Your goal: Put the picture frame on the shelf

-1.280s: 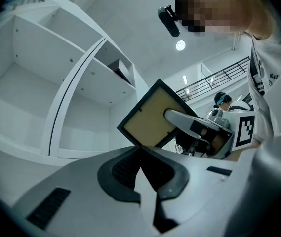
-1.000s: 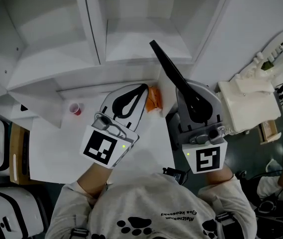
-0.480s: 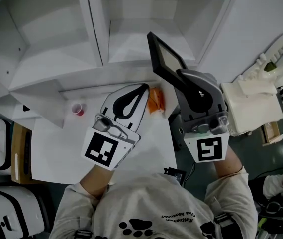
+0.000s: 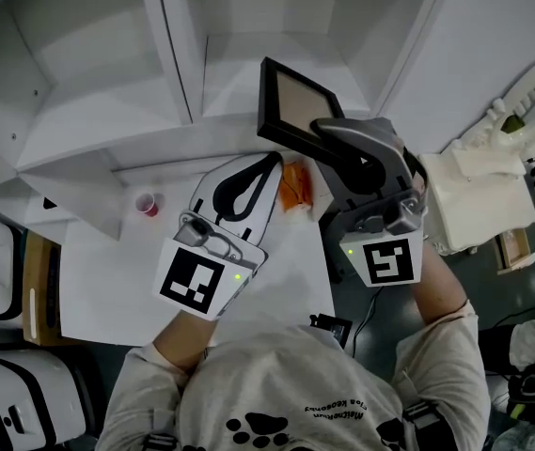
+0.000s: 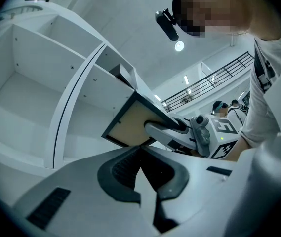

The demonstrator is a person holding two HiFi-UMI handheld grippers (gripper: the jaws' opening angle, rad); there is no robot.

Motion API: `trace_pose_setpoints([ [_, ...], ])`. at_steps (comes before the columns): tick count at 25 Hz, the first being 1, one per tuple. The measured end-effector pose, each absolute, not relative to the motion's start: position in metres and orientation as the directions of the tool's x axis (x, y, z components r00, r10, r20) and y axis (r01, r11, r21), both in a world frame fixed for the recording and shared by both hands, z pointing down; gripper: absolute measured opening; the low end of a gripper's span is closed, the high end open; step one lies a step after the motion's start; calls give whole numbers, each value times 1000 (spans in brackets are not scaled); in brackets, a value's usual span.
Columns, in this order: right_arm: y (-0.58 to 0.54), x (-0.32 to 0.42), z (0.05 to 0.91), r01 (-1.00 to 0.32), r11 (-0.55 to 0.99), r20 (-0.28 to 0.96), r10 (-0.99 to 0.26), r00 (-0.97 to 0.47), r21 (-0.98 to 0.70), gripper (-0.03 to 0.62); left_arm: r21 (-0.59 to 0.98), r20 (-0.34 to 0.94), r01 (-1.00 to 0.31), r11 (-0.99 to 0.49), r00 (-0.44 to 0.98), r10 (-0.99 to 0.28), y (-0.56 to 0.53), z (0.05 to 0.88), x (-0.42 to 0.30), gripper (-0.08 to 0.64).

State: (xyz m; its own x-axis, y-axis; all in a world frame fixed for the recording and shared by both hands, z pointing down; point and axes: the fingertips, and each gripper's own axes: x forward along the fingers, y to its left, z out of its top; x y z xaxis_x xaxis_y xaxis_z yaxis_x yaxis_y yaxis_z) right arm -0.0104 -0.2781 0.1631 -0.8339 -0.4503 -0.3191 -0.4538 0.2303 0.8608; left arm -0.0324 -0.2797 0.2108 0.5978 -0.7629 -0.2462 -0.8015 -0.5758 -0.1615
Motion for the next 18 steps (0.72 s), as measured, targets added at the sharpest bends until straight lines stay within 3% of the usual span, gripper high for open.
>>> trace_pose_setpoints([
  [18, -310, -22, 185, -331, 194, -219, -442, -870, 923, 40, -121, -284, -809, -575, 583, -761, -282, 203, -26, 20],
])
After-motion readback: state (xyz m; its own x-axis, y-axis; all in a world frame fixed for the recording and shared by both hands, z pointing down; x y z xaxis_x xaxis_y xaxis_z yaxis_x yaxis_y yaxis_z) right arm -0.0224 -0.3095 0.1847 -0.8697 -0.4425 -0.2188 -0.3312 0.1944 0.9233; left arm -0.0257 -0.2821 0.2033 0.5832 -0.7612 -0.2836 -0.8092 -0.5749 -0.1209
